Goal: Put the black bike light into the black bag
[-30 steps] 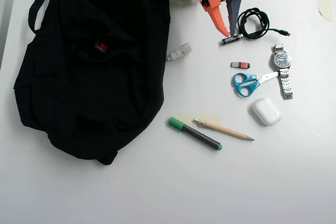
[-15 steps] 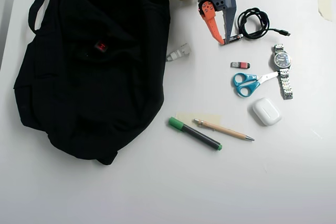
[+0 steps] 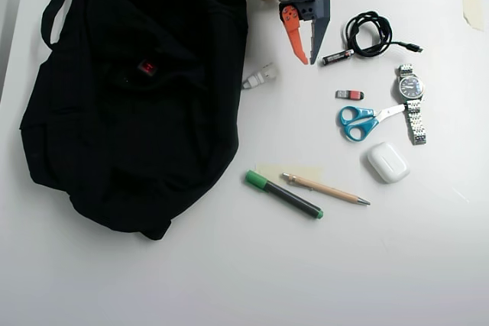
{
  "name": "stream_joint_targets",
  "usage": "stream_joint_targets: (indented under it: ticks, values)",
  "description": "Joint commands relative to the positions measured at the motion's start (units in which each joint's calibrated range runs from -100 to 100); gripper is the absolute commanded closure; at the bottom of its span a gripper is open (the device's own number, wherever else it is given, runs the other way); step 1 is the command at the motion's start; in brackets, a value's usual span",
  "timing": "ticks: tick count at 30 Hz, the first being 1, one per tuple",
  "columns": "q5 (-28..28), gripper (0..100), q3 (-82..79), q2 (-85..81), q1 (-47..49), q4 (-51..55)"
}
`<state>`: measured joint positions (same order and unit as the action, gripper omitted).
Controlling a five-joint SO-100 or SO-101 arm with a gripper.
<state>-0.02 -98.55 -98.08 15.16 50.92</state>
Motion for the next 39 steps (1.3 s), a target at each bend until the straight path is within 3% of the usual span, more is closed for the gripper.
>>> stream_joint_targets:
  ticks: [1,8,39]
  values:
    - [-0.34,98,-0.82,-0.51,-0.05,8.0]
    - [-2.07,98,-0.73,-0.92,-0.72,14.29]
    - [-2.13,98,-0.73,-0.92,-0.72,14.46]
